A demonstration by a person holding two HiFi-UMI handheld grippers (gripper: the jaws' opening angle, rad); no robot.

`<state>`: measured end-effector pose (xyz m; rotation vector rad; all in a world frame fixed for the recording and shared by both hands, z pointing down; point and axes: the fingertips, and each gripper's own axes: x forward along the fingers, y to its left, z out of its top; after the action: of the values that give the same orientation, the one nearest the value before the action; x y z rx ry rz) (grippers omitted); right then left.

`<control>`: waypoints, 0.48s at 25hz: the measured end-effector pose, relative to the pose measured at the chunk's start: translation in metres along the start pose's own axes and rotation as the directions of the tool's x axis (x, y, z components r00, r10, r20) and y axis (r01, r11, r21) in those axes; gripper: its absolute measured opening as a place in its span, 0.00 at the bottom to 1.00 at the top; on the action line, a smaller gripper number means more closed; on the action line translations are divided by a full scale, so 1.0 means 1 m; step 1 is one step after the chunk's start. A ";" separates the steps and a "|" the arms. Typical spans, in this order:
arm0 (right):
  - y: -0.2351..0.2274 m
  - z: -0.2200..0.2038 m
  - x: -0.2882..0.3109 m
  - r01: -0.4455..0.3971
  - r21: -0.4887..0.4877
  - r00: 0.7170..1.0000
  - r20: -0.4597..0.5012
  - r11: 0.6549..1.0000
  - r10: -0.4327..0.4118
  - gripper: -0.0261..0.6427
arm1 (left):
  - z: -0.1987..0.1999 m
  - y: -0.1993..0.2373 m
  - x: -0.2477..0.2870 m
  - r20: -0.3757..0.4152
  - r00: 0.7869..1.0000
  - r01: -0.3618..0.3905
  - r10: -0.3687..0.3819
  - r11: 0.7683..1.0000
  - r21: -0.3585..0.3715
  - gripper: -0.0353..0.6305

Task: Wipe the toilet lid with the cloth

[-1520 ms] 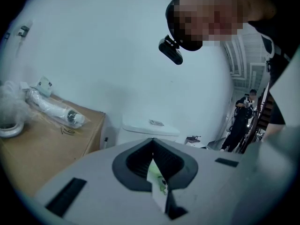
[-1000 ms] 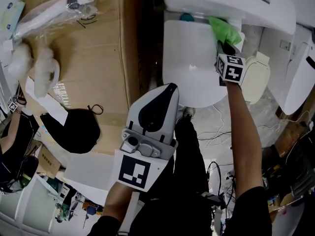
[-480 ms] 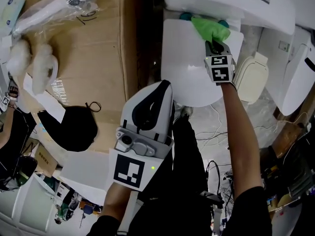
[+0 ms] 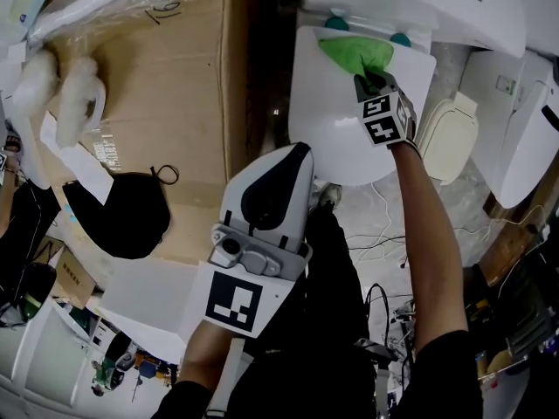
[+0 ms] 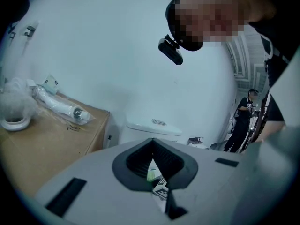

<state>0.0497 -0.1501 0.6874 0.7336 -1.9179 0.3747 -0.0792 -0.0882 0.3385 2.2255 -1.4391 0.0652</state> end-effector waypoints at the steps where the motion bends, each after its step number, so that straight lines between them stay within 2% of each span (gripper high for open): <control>1: 0.004 0.000 0.000 -0.007 -0.020 1.000 -0.001 1.000 0.007 0.14 | -0.001 -0.001 -0.002 -0.001 1.000 -0.001 0.001 1.000 0.003 0.05; 5: 0.022 -0.005 -0.001 -0.038 -0.088 0.999 -0.011 0.995 0.037 0.13 | -0.004 -0.005 -0.011 0.007 1.000 -0.011 0.011 1.000 0.003 0.05; 12: 0.054 -0.024 -0.008 -0.080 -0.126 0.997 -0.025 0.989 0.077 0.13 | -0.008 -0.022 -0.024 0.021 1.000 -0.011 0.010 1.000 0.009 0.05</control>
<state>0.0347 -0.0926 0.6944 0.5704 -1.9365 0.3043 -0.0691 -0.0577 0.3304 2.2319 -1.4641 0.0523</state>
